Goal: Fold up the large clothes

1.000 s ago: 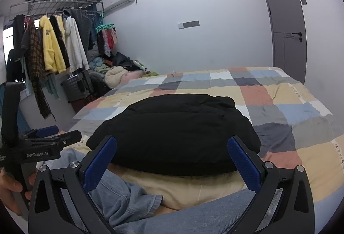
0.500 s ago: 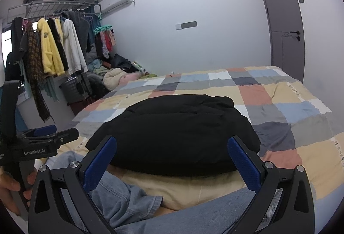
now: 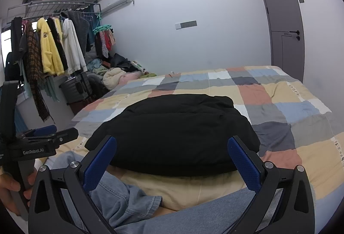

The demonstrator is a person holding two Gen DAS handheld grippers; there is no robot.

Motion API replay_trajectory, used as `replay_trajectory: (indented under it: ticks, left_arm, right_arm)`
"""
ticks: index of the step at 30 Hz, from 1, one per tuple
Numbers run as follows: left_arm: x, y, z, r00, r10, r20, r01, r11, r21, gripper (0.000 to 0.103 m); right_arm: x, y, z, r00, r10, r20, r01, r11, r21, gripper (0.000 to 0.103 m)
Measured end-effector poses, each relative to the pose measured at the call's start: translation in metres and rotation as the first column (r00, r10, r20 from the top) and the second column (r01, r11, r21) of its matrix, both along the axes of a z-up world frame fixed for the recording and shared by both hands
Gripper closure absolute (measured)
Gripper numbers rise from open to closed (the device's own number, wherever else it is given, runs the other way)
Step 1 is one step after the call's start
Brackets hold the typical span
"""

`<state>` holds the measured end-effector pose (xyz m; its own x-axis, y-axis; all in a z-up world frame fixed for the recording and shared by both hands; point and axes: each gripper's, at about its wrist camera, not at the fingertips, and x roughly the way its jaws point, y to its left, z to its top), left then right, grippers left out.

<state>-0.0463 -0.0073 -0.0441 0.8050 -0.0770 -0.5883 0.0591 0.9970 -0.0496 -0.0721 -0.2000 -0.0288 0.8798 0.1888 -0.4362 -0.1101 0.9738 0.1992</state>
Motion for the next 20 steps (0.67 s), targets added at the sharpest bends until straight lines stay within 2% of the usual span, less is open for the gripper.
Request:
replay_trajectory:
  ticks: [15,20]
  left_arm:
    - [-0.0001,0.0009,0.0025,1.000,0.000,0.004,0.000,1.000,0.005,0.000]
    - [0.0010,0.0070,0.0010,1.000,0.015,-0.007,-0.015,1.000,-0.016,0.000]
  right_arm:
    - [-0.0015,0.0017,0.0019,1.000,-0.006,0.010,0.006,1.000,-0.004,0.000]
    - [-0.0015,0.0041,0.0012,1.000,-0.002,0.005,0.002,1.000,-0.003,0.000]
